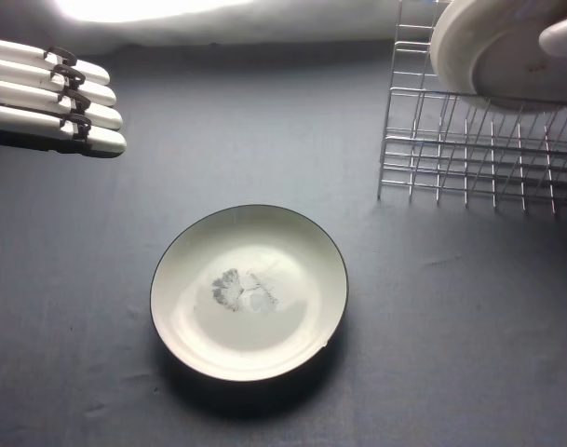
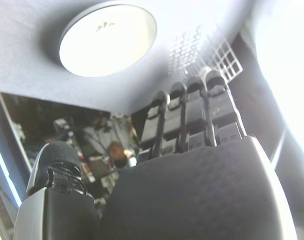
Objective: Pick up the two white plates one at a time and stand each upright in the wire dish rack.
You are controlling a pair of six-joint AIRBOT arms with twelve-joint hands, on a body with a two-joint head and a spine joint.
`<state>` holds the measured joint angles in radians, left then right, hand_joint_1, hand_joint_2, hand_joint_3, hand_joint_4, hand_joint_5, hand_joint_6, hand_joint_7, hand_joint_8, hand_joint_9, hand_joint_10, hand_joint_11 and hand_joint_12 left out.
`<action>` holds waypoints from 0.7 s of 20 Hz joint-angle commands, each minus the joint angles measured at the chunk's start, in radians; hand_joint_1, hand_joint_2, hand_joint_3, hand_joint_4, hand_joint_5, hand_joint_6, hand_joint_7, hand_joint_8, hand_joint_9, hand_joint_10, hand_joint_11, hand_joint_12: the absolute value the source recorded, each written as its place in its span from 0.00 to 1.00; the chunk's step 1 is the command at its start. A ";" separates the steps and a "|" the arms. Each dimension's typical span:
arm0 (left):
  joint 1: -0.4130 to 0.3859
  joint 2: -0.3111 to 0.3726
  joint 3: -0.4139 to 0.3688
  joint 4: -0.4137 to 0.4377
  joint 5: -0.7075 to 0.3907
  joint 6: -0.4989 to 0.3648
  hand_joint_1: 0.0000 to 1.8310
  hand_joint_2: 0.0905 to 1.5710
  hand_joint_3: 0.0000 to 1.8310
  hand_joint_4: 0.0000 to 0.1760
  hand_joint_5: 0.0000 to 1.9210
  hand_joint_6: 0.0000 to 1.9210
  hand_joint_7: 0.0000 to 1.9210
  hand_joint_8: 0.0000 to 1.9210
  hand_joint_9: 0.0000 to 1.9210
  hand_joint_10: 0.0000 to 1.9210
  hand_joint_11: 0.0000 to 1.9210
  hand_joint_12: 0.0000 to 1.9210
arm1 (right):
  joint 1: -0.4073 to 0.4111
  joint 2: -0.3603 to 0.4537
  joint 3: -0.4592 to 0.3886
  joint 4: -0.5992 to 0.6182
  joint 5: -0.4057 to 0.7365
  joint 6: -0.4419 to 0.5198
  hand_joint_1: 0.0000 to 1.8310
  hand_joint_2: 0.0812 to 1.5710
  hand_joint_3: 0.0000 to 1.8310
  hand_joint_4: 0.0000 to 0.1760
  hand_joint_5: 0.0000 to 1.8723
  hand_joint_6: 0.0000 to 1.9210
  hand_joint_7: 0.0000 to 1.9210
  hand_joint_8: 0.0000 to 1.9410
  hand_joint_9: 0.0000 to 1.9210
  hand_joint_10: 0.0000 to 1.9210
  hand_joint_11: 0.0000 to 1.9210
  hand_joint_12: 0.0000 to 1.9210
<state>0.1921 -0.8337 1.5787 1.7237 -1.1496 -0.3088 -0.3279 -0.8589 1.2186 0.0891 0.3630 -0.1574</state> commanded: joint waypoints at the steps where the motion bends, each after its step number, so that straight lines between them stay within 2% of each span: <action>1: -0.005 0.003 0.007 -0.087 -0.017 0.001 0.00 0.71 0.00 0.00 0.02 0.00 0.02 0.00 0.00 0.00 0.00 0.00 | 0.006 0.007 0.011 0.014 0.148 0.011 0.75 0.68 0.00 0.00 0.51 0.51 0.53 0.46 0.50 0.59 0.34 0.61; 5: 0.001 -0.005 0.003 -0.087 -0.016 0.005 0.00 0.70 0.00 0.00 0.02 0.00 0.01 0.00 0.00 0.00 0.00 0.00 | -0.048 -0.001 0.020 0.008 0.179 0.011 0.75 0.70 0.00 0.00 0.49 0.55 0.51 0.50 0.47 0.62 0.32 0.61; 7: 0.005 -0.010 0.000 -0.087 -0.011 0.008 0.00 0.69 0.00 0.00 0.03 0.00 0.03 0.00 0.01 0.00 0.01 0.01 | -0.078 -0.005 0.023 0.002 0.194 0.011 0.74 0.71 0.00 0.00 0.46 0.60 0.48 0.53 0.45 0.63 0.32 0.61; 10: 0.014 -0.011 -0.010 -0.087 -0.001 0.012 0.00 0.70 0.00 0.00 0.03 0.00 0.02 0.00 0.00 0.00 0.00 0.00 | -0.107 -0.008 0.023 -0.002 0.205 0.011 0.74 0.71 0.00 0.00 0.47 0.59 0.47 0.55 0.44 0.64 0.31 0.58; 11: 0.017 -0.014 -0.013 -0.087 0.003 0.012 0.00 0.70 0.00 0.00 0.03 0.00 0.02 0.00 0.00 0.00 0.00 0.00 | -0.121 -0.008 0.023 -0.005 0.216 0.011 0.67 0.73 0.00 0.00 0.47 0.61 0.46 0.58 0.43 0.41 0.30 0.57; 12: 0.018 -0.014 -0.019 -0.087 0.004 0.012 0.00 0.70 0.00 0.00 0.03 0.00 0.02 0.00 0.00 0.00 0.00 0.00 | -0.132 -0.009 0.023 -0.012 0.223 0.011 0.65 0.73 0.00 0.12 0.46 0.62 0.45 0.59 0.46 0.27 0.29 0.56; 13: 0.024 -0.014 -0.028 -0.087 0.004 0.014 0.00 0.68 0.00 0.00 0.03 0.00 0.02 0.00 0.01 0.00 0.01 0.00 | -0.143 -0.009 0.023 -0.021 0.231 0.011 0.65 0.73 0.00 0.13 0.47 0.61 0.45 0.59 0.47 0.19 0.28 0.56; 14: 0.033 -0.014 -0.037 -0.087 0.004 0.019 0.00 0.67 0.00 0.00 0.03 0.00 0.02 0.00 0.01 0.00 0.01 0.00 | -0.155 -0.009 0.023 -0.024 0.234 0.011 0.65 0.74 0.00 0.10 0.47 0.62 0.44 0.60 0.48 0.14 0.27 0.56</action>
<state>0.2317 -0.8524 1.5379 1.7195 -1.1301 -0.2909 -0.4831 -0.8730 1.2381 0.0620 0.5007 -0.1539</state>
